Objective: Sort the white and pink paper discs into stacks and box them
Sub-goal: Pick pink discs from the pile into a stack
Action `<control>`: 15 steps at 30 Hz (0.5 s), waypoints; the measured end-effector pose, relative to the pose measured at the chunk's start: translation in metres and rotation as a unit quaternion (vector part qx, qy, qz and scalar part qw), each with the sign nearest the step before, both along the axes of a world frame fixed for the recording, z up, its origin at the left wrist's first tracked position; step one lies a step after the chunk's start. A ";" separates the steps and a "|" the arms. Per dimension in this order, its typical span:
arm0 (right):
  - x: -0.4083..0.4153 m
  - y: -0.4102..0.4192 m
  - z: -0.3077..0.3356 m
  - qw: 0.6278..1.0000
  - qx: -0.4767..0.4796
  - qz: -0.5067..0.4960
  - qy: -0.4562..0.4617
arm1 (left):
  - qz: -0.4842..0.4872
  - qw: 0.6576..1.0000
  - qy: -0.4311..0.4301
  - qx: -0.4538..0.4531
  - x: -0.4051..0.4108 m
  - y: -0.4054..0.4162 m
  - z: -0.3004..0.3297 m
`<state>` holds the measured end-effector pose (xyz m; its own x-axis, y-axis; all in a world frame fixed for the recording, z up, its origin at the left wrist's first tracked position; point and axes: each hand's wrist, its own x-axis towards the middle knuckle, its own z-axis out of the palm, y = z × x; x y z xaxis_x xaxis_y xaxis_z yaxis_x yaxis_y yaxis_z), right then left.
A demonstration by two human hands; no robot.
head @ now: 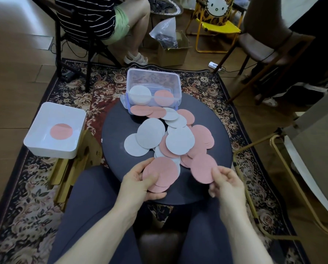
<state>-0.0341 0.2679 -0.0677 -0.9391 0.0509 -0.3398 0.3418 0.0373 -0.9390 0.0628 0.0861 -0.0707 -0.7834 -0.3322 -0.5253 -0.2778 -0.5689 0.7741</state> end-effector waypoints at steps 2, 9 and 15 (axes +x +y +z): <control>0.012 -0.010 0.002 0.998 -0.012 0.055 -0.006 | -0.005 1.000 0.002 -0.007 0.000 0.000 0.000; 0.027 -0.038 0.011 0.992 0.012 0.124 -0.013 | -0.013 1.000 0.017 -0.013 0.002 0.000 0.003; 0.027 -0.042 0.008 0.989 0.055 0.135 -0.011 | -0.021 0.999 0.018 -0.018 0.001 0.004 0.005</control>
<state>-0.0070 0.2261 -0.0593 -0.9160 -0.1642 -0.3661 0.3251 0.2311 -0.9170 0.0638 0.0897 -0.0657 -0.8156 -0.3166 -0.4842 -0.2717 -0.5294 0.8037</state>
